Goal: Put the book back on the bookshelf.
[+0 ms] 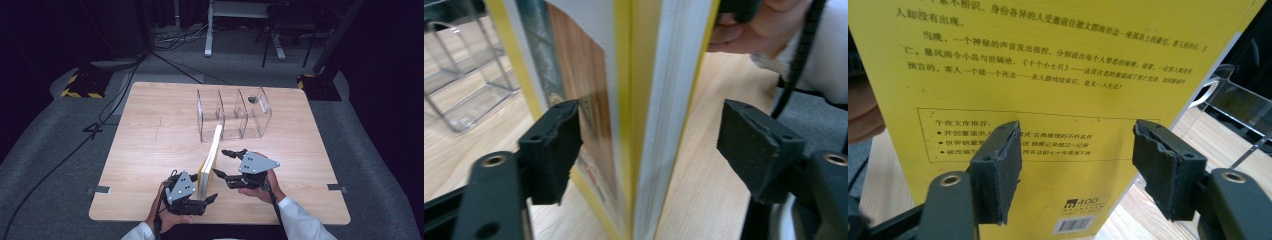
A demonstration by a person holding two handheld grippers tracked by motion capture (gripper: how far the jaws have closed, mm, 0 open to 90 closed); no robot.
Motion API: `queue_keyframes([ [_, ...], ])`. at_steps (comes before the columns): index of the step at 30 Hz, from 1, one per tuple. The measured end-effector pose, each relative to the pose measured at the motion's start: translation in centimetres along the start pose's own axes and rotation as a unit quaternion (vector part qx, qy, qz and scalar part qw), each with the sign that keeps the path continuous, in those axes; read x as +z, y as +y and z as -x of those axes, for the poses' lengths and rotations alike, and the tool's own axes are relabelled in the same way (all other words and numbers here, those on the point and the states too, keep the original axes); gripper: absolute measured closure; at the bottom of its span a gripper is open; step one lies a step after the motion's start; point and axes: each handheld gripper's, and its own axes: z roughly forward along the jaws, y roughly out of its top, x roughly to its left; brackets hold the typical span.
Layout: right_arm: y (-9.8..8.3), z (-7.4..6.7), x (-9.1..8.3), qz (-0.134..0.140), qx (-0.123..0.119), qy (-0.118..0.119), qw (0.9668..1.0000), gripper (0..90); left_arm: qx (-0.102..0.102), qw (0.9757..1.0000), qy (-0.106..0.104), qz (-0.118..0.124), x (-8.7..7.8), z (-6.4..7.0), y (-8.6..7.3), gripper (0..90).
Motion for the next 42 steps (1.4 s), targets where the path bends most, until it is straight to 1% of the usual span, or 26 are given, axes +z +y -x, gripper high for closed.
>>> queue_keyframes([
  [1, 0.0, 0.0, 0.1, -0.001, 0.003, 0.002, 1.0, 36.4, 0.004, 1.0, 0.008, -0.002, 0.0, 0.0, 0.0, 33.2],
  [2, 0.0, 0.0, 0.1, -0.001, 0.003, 0.002, 1.0, 36.4, 0.004, 1.0, 0.008, -0.002, 0.0, 0.0, 0.0, 37.0],
  [3, 0.0, 0.0, 0.2, -0.003, 0.003, 0.0, 1.0, 35.6, 0.005, 0.9999, 0.016, -0.002, -0.1, 0.0, 0.0, 37.0],
  [4, -0.1, 0.0, 0.2, -0.004, 0.005, -0.001, 1.0, 35.4, 0.004, 0.9997, 0.025, 0.0, -0.1, -0.1, -0.1, 42.2],
  [5, -0.1, 0.1, 0.3, -0.005, 0.005, -0.001, 1.0, 35.4, 0.003, 0.9997, 0.024, -0.001, -0.2, -0.3, -0.1, 49.8],
  [7, -0.1, 0.1, 0.3, -0.011, 0.003, -0.006, 0.9999, 36.1, 0.012, 0.9996, 0.027, -0.004, -0.5, -0.4, -0.2, 53.9],
  [9, -0.2, 0.2, 0.3, -0.015, 0.005, -0.006, 0.9999, 35.8, 0.018, 0.9994, 0.029, -0.008, -0.9, -0.6, -0.3, 61.4],
  [12, -0.4, 0.6, 0.1, -0.02, 0.01, -0.016, 0.9996, 35.3, 0.022, 0.9992, 0.031, -0.015, -1.7, -1.2, -0.5, 69.9],
  [13, -0.5, 0.7, -0.2, -0.021, 0.014, -0.016, 0.9996, 34.0, 0.021, 0.9992, 0.029, -0.016, -1.8, -1.4, -0.6, 72.9],
  [15, -0.7, 1.0, -0.6, -0.019, 0.011, -0.017, 0.9996, 33.8, 0.025, 0.9995, 0.014, -0.015, -2.1, -1.7, -0.7, 74.0],
  [17, -1.0, 1.4, -1.1, -0.017, 0.017, -0.019, 0.9995, 33.1, 0.038, 0.9991, 0.004, -0.018, -2.3, -1.9, -0.7, 74.4],
  [18, -1.0, 1.6, -1.3, -0.014, 0.018, -0.017, 0.9996, 32.7, 0.05, 0.9985, -0.007, -0.021, -2.4, -1.9, -0.7, 74.4],
  [20, -1.3, 2.3, -1.8, -0.008, 0.021, -0.007, 0.9997, 28.7, 0.064, 0.9974, -0.022, -0.024, -2.5, -1.9, -0.6, 75.0],
  [21, -1.4, 2.6, -1.9, -0.003, 0.023, 0.011, 0.9997, 25.6, 0.078, 0.9961, -0.029, -0.028, -2.7, -1.8, -0.6, 75.0],
  [22, -1.5, 2.8, -2.0, -0.002, 0.027, 0.034, 0.999, 26.1, 0.086, 0.9952, -0.034, -0.032, -2.8, -1.8, -0.5, 74.9],
  [23, -1.6, 2.9, -2.1, 0.0, 0.023, 0.052, 0.9984, 27.7, 0.086, 0.9952, -0.034, -0.032, -2.8, -1.8, -0.5, 74.9],
  [24, -1.6, 2.9, -2.1, 0.0, 0.023, 0.052, 0.9984, 27.7, 0.086, 0.9949, -0.038, -0.035, -2.9, -1.9, -0.5, 74.9],
  [26, -1.7, 2.6, -2.1, -0.001, 0.003, 0.074, 0.9973, 29.1, 0.088, 0.9945, -0.045, -0.035, -3.1, -2.1, -0.6, 74.9],
  [27, -1.7, 2.4, -2.0, -0.004, -0.003, 0.087, 0.9962, 32.5, 0.09, 0.9943, -0.047, -0.035, -3.1, -2.2, -0.7, 74.9],
  [29, -1.8, 2.1, -1.7, -0.009, -0.009, 0.106, 0.9943, 32.4, 0.098, 0.9936, -0.044, -0.036, -3.2, -2.1, -0.7, 74.8],
  [31, -2.0, 2.0, -1.8, -0.004, -0.016, 0.102, 0.9946, 38.7, 0.106, 0.993, -0.036, -0.037, -3.4, -2.2, -0.7, 74.4],
  [32, -2.0, 2.2, -1.9, -0.001, -0.014, 0.109, 0.9939, 42.4, 0.105, 0.9934, -0.032, -0.035, -3.5, -2.4, -0.8, 73.9],
  [34, -2.3, 2.8, -2.3, 0.008, 0.005, 0.137, 0.9906, 51.0, 0.097, 0.9945, -0.022, -0.033, -3.6, -2.7, -0.9, 71.4],
  [37, -2.5, 2.9, -2.8, 0.014, -0.001, 0.151, 0.9884, 58.9, 0.084, 0.9959, -0.017, -0.028, -3.5, -3.1, -1.0, 66.9],
  [40, -2.6, 3.0, -3.3, 0.016, -0.001, 0.164, 0.9864, 66.1, 0.072, 0.9967, -0.028, -0.022, -3.3, -3.6, -1.1, 65.9],
  [42, -2.8, 3.1, -3.7, 0.019, 0.0, 0.162, 0.9866, 70.3, 0.065, 0.997, -0.041, -0.014, -3.0, -3.8, -0.9, 68.1],
])
